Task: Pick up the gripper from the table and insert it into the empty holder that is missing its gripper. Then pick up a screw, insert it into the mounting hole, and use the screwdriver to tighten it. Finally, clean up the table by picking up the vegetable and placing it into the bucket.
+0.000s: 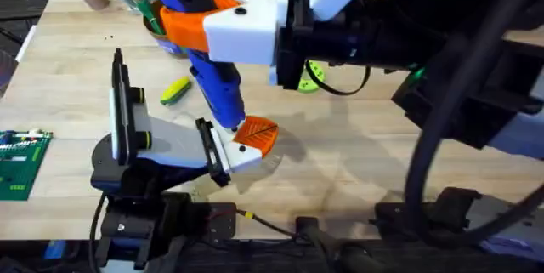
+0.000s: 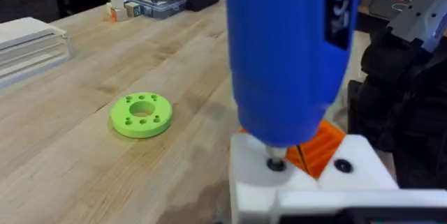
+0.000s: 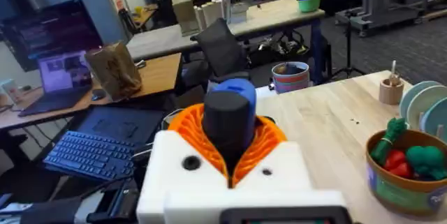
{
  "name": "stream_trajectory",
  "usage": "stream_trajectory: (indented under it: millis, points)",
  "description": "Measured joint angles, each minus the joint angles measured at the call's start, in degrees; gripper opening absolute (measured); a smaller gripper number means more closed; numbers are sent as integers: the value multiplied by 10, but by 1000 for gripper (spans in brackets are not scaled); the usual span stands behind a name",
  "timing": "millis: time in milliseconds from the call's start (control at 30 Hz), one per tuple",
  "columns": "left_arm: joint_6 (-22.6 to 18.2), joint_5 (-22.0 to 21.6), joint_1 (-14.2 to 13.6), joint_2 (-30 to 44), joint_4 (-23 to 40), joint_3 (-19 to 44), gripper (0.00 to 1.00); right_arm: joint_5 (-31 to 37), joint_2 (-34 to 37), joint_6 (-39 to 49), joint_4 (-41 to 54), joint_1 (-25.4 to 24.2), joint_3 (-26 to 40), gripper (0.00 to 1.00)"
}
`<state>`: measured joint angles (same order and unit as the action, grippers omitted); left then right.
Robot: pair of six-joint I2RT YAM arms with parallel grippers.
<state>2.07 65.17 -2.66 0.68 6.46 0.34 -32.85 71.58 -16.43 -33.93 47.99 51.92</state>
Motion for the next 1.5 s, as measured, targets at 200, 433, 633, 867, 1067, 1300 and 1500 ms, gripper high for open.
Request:
stream_trajectory:
  millis: [200,433,633,867,1067,1300,1500]
  points:
    - [1,0,0,0,0,0,4,0,0,12,28,0,12,27]
    - [-1,-3,0,-1,0,1,4,-15,4,38,76,1,44,27]
    - [17,-1,0,-1,2,2,3,-24,8,45,67,1,57,26]
    - [73,-5,0,-1,2,2,3,-26,-9,45,55,-3,85,26]
    - [86,-7,0,-1,1,2,3,-23,-11,56,85,-27,85,26]
    - [89,-9,0,-1,1,2,3,88,-11,178,252,-94,86,26]
    - [106,-11,0,-1,0,2,3,217,3,286,354,-177,87,26]
